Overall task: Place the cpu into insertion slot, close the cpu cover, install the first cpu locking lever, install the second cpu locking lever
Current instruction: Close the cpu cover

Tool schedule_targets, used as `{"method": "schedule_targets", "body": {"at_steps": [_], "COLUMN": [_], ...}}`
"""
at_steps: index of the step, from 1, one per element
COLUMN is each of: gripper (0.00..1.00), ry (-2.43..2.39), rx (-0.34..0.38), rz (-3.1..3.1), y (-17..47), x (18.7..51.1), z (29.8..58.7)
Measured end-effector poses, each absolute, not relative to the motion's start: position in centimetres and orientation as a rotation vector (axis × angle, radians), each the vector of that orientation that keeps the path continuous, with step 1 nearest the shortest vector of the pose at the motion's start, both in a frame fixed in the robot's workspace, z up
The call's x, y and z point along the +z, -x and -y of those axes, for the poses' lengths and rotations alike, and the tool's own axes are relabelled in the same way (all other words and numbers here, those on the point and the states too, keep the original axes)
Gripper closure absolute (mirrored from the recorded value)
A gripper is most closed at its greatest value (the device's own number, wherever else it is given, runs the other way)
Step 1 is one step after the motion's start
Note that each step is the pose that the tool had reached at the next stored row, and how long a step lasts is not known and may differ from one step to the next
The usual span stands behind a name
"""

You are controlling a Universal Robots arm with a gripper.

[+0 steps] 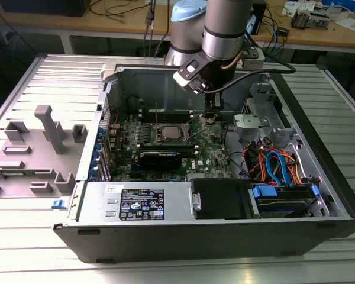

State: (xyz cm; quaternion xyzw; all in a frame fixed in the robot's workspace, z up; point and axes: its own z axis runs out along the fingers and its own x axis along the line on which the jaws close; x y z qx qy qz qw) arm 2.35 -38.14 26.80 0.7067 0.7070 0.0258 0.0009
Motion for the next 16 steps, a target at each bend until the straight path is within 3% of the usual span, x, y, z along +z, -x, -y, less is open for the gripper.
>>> {"method": "schedule_targets", "body": {"at_steps": [16], "gripper": [0.89], "ry": [-2.219], "rx": [0.081], "rz": [-2.22], "y": [-3.24], "x": [26.81], "z": [38.13]}}
